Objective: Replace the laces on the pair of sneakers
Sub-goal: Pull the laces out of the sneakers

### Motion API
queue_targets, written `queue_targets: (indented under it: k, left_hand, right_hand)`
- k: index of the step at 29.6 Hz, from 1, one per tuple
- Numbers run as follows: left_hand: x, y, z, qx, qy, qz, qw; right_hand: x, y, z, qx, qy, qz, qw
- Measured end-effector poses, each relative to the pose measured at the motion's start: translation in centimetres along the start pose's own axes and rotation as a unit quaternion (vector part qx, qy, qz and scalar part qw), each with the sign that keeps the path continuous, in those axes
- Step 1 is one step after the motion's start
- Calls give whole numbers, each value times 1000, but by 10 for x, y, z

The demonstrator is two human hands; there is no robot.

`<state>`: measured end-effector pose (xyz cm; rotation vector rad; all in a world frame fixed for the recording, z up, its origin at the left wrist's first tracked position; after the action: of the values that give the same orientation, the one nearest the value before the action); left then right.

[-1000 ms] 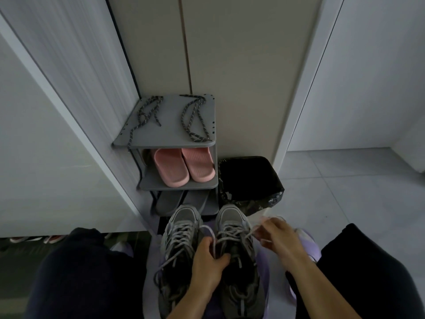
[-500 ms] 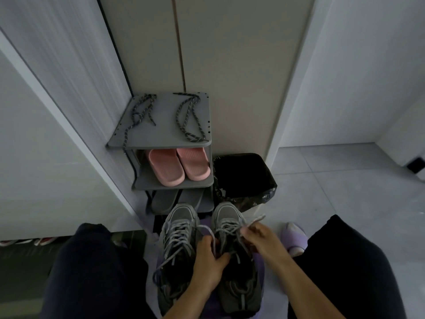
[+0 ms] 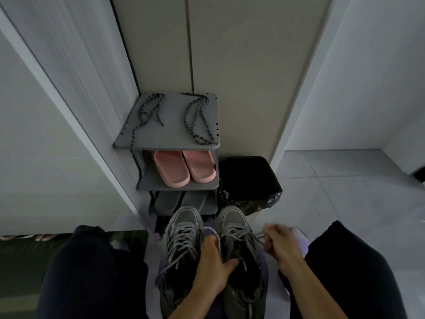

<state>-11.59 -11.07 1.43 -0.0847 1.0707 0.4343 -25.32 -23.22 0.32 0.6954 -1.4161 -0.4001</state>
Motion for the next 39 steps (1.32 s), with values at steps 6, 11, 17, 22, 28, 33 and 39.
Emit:
queue_targets:
  k: [6,11,17,22,28,33,39]
  left_hand:
    - [-25,-25,13,6,-212,-136,968]
    - [-16,-40,12,122,-249,-99,955]
    - [-12,-26,15,85,-98,-53,990]
    - [0,-38,2,56,-30,-3,998]
    - [0,-46,-7,34,19,31,999]
    - [-4,-47,-4,36,-24,5,999]
    - [-23,-50,14,87,-240,-135,957]
  right_hand:
    - [-12,-9,-16,-34,300,150,941]
    - [-8,-1,-20,-26,377,164,911]
    - [-9,-2,-12,16,341,67,938]
    - [-4,-2,-17,18,336,78,939]
    - [-5,-6,-22,54,339,35,939]
    - [-4,-8,-21,-1,327,75,942]
    - [10,-1,-21,16,432,126,893]
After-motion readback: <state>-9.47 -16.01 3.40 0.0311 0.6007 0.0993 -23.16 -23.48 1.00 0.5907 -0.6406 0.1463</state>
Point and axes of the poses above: each hand's wrist, its own y-axis away from the middle knuckle, its own z-axis out of the back of the hand, x = y × z, the point moved 4 cm from there along -y, towards the middle knuckle, and after that the axes turned 14 degrees about -z, right-handed, at the moved point
